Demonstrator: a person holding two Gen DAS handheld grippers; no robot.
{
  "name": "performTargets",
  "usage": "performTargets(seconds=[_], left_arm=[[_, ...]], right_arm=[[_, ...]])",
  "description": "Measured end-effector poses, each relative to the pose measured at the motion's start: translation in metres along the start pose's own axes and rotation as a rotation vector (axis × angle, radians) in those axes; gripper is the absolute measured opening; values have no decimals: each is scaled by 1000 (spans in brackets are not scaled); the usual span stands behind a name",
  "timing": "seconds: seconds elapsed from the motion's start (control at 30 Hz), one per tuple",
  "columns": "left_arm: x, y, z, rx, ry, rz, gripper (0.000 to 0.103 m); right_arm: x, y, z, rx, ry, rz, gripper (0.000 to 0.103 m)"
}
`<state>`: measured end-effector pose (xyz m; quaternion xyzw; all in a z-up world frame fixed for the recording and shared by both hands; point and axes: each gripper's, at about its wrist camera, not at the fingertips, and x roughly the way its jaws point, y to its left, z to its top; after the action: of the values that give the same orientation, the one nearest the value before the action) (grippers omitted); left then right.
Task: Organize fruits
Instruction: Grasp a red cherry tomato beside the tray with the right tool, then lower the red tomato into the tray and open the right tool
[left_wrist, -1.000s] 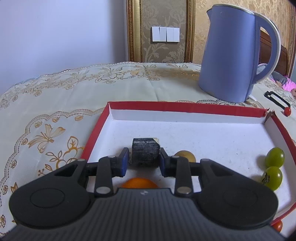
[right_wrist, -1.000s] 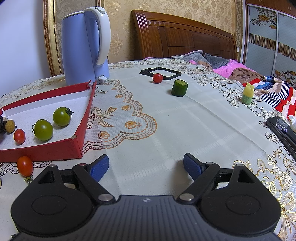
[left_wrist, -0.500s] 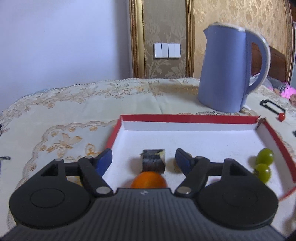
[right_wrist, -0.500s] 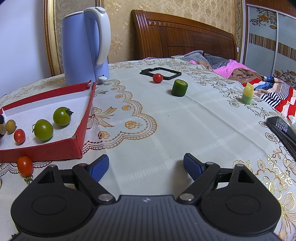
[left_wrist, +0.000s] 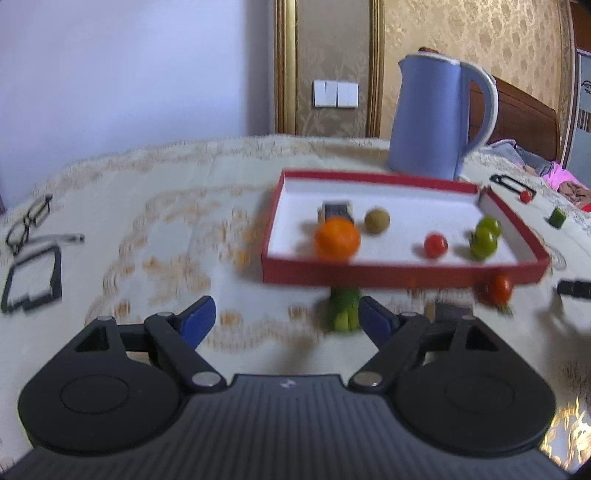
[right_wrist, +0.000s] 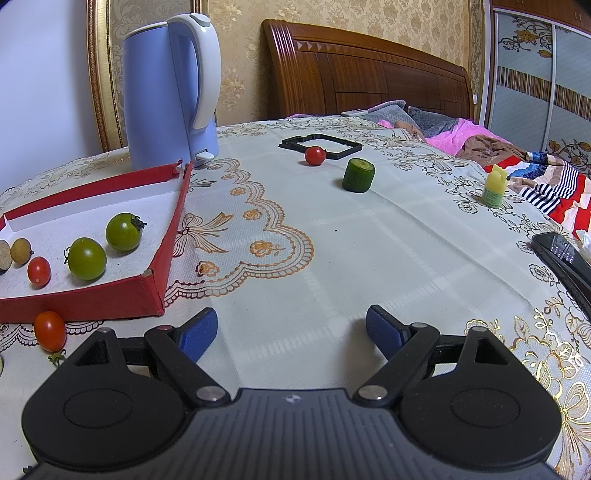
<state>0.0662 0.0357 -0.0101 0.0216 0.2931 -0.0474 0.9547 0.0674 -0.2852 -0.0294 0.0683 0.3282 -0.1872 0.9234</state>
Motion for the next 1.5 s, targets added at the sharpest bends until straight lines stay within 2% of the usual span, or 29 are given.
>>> performTargets(seconds=[0.17,0.33,0.43,0.53,0.6,0.67,0.73,0.93,1.07,1.23,1.27,1.5], left_arm=[[8,0,-17,-7,42,2,83],[14,4,-20,-21,43,8,83],[14,3,-22,-13,40,10,84],[15,6,-21,-31,43,-13,89],[16,6,-21,-27,47,-18,91],[16,3,-21,-14,51,-12,91],[17,3,-21,-13,52,-14,92],[16,5,-21,-29,47,-29,93],[16,6,-21,-31,47,-34,95],[16,4,-21,-26,50,-33,95],[17,4,-21,-23,51,-32,96],[17,4,-21,-20,54,-38,98]], right_arm=[[-7,0,-2,7,-31,21,88],[-34,14,-13,-4,-61,181,88],[-47,37,-14,-69,-87,221,88],[-50,58,-14,-104,-83,268,76],[-45,72,-14,-124,-57,274,57],[-33,83,-14,-125,-6,309,55],[-29,86,-16,-110,0,331,55],[-33,107,-20,-163,-23,327,54],[-29,117,-20,-193,-25,310,37],[-24,117,-17,-185,-25,319,31],[-24,116,-17,-180,-25,320,26],[-28,110,-16,-151,-47,351,25]])
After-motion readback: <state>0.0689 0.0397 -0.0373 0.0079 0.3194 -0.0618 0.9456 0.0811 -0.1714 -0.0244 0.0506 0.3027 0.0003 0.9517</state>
